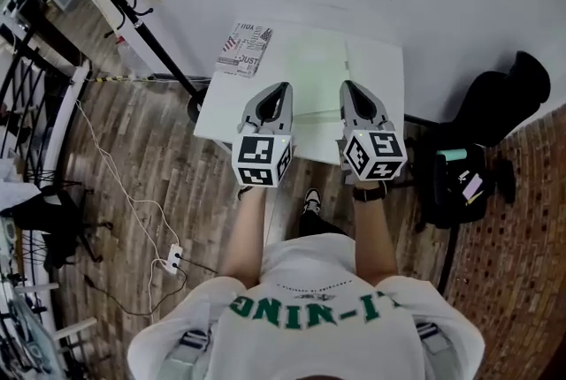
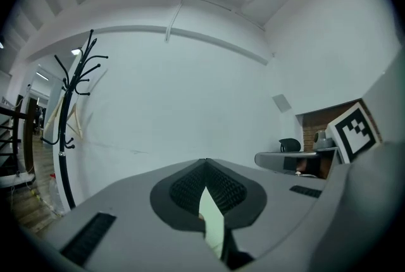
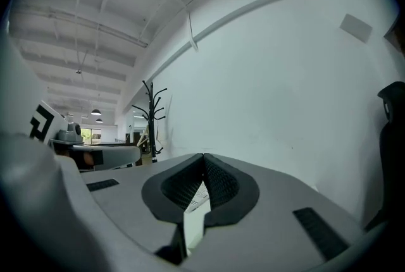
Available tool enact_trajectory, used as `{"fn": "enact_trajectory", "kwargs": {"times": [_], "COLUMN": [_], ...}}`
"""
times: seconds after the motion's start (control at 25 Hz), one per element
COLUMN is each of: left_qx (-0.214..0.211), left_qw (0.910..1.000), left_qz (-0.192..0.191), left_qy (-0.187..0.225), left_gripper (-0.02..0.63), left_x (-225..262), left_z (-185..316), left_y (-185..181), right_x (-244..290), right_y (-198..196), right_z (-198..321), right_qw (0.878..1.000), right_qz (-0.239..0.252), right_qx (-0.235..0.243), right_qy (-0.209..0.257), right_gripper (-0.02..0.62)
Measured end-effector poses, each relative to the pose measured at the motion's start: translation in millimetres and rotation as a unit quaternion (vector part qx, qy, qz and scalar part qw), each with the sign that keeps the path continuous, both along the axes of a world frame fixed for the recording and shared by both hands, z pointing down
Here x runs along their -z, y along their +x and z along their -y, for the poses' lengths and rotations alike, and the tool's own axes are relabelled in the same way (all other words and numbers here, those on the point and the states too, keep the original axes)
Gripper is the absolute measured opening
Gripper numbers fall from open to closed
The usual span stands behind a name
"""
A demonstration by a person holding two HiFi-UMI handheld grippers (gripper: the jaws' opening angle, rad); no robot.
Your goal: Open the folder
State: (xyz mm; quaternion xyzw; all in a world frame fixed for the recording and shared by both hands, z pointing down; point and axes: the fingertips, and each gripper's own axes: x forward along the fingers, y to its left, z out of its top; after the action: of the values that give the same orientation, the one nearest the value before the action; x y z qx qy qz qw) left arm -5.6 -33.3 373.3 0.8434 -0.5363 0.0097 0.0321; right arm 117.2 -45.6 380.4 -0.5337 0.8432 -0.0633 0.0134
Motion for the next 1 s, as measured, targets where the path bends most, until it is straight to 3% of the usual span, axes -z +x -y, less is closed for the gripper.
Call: {"fn": "enact_trajectory", "kwargs": {"times": [0.4,0.68,1.0], "left_qx": [0.021,0.016,-0.015], "left_qw": [0.9997,0.9994,0.9991], "left_qz": [-0.008,0.006,0.007], "left_qy": [-0.012,-0.031,-0.038], "left_gripper": [0.014,0.014,0.014], "left_x": [-3.2,-23.6,-35.6], "left_z": [121.5,163.3,207.1], "left_y": [33.3,47.5,57.8], "right_x": [-11.2,-42.4,-76.1], "right_y": [26.7,42.5,58.6], "right_z": [120.6,161.2,202.0], "right_qw": [0.998,0.996,0.992], "right_qz": [-0.024,-0.039,-0.059], "right_qx": [0.045,0.054,0.038], "right_qy": [-0.023,-0.060,-0.105], "right_gripper": [0.017,0.018,0.064]}}
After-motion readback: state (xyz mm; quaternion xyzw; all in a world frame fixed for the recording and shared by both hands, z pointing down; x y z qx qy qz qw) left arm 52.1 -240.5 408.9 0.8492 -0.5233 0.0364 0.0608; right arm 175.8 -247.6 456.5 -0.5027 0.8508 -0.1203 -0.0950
